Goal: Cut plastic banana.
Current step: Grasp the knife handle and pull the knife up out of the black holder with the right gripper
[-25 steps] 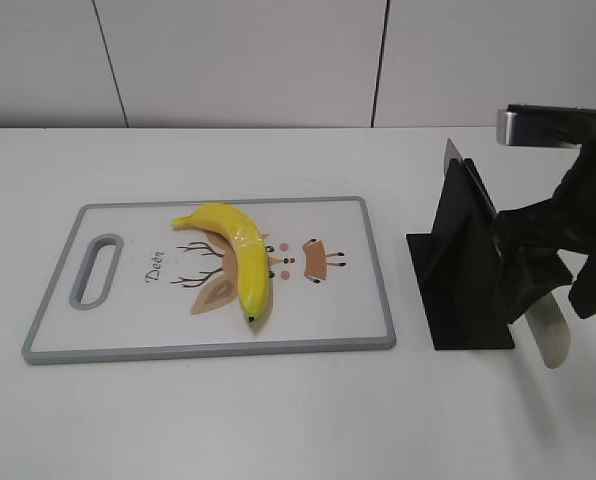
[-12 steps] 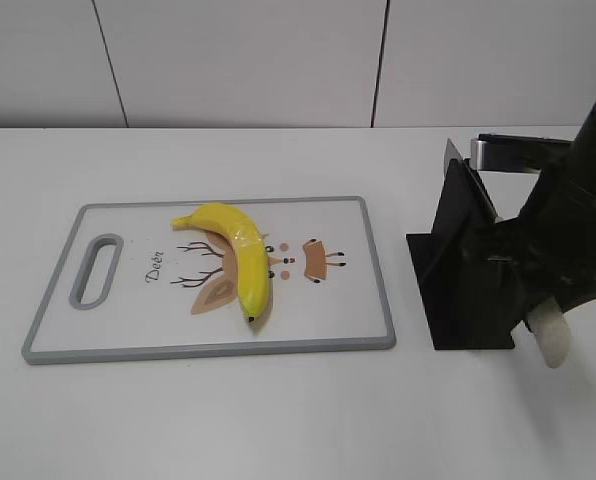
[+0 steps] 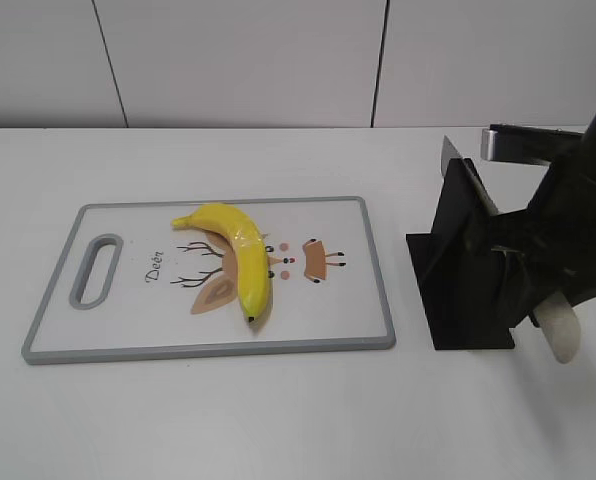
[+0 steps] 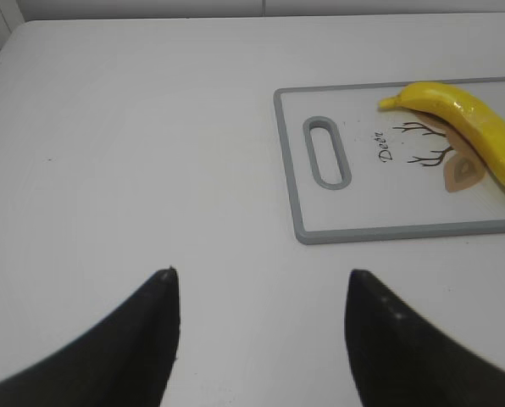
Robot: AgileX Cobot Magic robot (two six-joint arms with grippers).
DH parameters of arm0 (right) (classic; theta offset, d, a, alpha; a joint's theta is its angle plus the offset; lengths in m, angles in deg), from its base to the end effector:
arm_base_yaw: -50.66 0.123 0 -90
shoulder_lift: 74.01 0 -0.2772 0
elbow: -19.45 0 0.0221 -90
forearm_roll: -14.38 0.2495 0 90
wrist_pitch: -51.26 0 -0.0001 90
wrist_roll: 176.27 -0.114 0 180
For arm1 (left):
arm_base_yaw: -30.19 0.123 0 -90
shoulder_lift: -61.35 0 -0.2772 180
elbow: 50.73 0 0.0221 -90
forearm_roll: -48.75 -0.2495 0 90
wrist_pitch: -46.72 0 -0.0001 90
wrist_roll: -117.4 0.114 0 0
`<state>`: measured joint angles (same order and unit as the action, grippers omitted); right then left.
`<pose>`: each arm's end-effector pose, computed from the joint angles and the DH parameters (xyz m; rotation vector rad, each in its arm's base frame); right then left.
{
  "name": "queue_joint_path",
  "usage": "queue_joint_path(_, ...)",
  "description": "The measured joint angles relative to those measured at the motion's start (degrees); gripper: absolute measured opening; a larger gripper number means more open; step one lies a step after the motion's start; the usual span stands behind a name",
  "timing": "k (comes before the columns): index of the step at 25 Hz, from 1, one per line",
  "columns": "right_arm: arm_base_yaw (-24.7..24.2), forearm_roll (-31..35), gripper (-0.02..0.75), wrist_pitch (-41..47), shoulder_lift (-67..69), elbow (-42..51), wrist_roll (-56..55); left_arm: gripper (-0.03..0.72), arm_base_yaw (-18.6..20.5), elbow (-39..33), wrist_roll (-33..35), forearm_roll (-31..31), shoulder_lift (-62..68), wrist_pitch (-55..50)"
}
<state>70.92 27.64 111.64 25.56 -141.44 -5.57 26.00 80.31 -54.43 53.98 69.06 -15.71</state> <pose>0.2535 0.1178 0.1843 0.1208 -3.0881 -0.3093 0.0202 -0.0107 0.2606 0.2290 2.0632 -0.0674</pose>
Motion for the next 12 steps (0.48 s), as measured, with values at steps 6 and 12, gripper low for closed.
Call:
queue_joint_path(6, 0.1, 0.2, 0.173, 0.1, -3.7, 0.0, -1.7, 0.580, 0.0, 0.0, 0.0, 0.0, 0.0, 0.0)
queue_joint_path(12, 0.1, -0.1, 0.172, 0.7, -6.6, -0.2, -2.5, 0.580, 0.0, 0.0, 0.0, 0.0, 0.0, 0.0)
